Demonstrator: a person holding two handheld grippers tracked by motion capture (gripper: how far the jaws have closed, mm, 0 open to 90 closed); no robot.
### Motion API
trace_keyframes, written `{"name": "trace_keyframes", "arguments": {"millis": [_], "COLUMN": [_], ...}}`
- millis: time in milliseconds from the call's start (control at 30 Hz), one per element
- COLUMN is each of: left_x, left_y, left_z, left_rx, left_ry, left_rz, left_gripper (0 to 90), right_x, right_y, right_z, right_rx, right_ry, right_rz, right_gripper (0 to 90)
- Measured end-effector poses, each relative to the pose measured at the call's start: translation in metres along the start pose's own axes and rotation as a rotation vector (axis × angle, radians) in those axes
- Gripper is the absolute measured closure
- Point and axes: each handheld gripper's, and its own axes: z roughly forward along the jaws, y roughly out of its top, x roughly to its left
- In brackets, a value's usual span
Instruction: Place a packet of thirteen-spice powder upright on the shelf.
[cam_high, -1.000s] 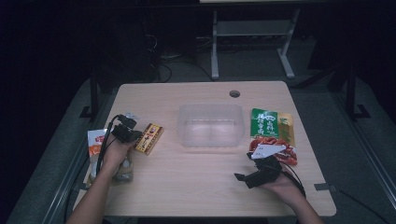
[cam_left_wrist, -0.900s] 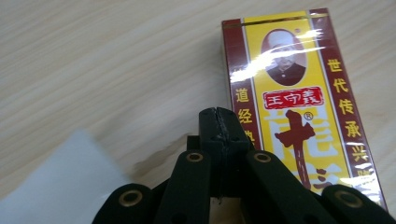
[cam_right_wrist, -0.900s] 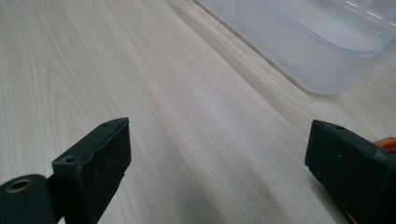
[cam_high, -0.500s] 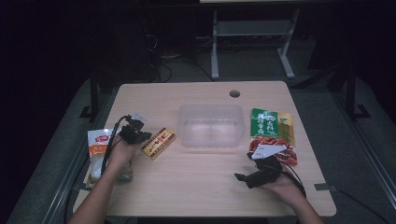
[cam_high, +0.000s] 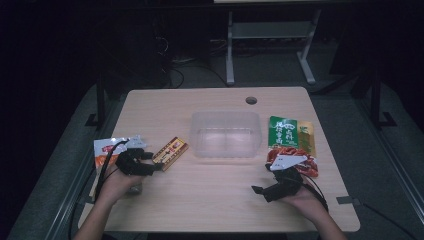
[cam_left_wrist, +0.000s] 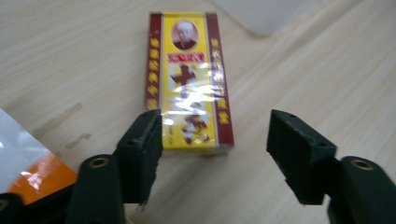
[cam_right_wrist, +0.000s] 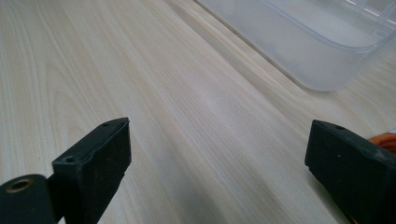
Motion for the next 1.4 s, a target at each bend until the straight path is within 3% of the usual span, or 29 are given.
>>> {"name": "trace_keyframes", "arguments": {"millis": [67,167,367,433,700,1033,1400], "left_x": [-0.003,-0.002,0.006,0.009,0.011,0.011,0.012], "left_y": [-0.002,-0.001,-0.001,0.0,0.0,0.0,0.001], "left_z": [0.005,0.012,0.021,0.025,0.041,0.043,0.041], "left_rx": [0.013,0.015,0.021,0.02,0.091,0.105,0.126], "left_ry": [0.032,0.059,0.057,0.056,0.043,0.05,0.041], "left_rz": [0.02,0.018,-0.001,-0.013,-0.007,0.012,0.0], "left_gripper": [28.2,22.1,18.2,18.2,21.3,30.1,31.9], "right_x": [0.0,0.001,0.0,0.0,0.0,0.0,0.001], "right_y": [0.0,0.0,0.0,0.0,0.0,0.0,0.001], "right_z": [0.0,0.0,0.001,0.002,0.002,0.001,0.001], "right_rx": [0.002,0.002,0.006,0.008,0.006,0.008,0.008], "right_ry": [0.001,0.0,0.003,0.006,0.002,0.003,0.003], "right_rz": [-0.001,-0.008,-0.007,-0.006,-0.006,-0.008,-0.009], "right_gripper": [6.7,6.7,6.7,6.7,6.7,6.7,6.7]}}
